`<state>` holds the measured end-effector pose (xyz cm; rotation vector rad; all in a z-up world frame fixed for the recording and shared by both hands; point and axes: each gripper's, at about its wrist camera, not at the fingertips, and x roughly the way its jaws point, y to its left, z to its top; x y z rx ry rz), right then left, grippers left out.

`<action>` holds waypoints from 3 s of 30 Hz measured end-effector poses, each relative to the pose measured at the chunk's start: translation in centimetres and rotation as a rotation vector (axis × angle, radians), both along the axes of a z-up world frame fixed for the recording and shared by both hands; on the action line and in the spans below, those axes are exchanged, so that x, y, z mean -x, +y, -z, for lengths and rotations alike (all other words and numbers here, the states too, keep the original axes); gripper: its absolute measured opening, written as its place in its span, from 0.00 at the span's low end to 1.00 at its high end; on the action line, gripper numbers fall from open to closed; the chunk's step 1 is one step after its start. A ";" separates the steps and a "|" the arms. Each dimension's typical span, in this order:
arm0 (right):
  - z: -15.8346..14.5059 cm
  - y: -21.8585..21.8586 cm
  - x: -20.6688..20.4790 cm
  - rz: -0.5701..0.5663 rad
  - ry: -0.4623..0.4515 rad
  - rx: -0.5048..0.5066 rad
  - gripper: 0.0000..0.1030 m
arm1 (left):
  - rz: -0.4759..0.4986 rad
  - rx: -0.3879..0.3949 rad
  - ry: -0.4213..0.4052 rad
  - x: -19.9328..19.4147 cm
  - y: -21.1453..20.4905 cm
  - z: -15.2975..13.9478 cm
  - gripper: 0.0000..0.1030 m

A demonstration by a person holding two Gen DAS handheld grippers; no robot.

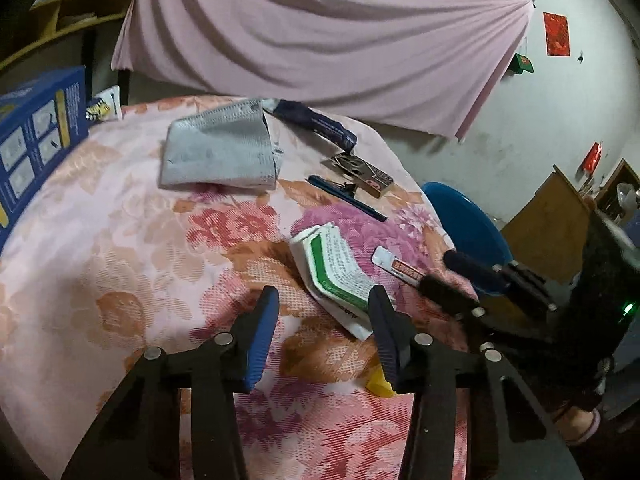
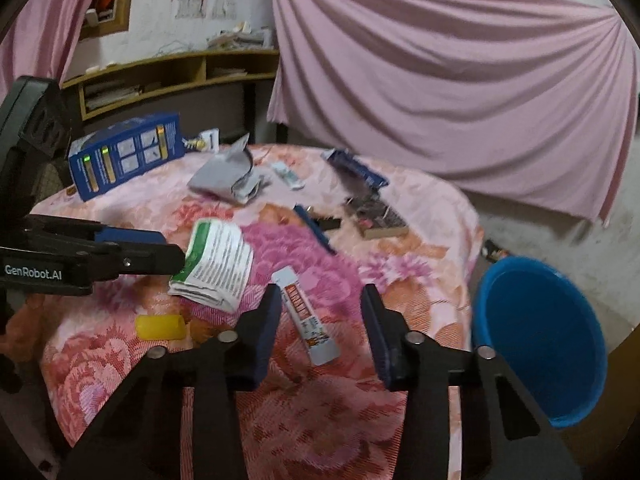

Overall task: Collect trash
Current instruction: 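Grasp the white wrapper with left gripper while right gripper grasps the white tube, then carry both items over the blue basin and open both grippers to drop them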

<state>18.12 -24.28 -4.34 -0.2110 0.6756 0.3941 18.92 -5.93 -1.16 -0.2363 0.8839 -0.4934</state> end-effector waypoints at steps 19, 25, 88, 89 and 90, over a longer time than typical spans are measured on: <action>1.6 -0.7 -1.4 0.001 0.122 -0.055 0.12 | -0.026 0.017 0.039 -1.6 -1.3 0.0 0.09; 1.5 -1.1 -1.0 0.019 0.113 -0.080 0.11 | 0.009 -0.008 -0.029 -0.7 -2.3 -1.1 0.06; 0.3 -23.8 -1.9 0.766 -0.174 -0.417 0.14 | 0.237 -0.039 -0.070 -10.6 -26.5 -4.1 0.28; 0.3 -23.8 -1.8 0.767 -0.173 -0.417 0.15 | 0.232 -0.037 -0.075 -10.6 -26.2 -4.3 0.28; 0.3 -23.8 -1.7 0.768 -0.174 -0.416 0.17 | 0.225 -0.035 -0.086 -10.5 -26.0 -4.5 0.28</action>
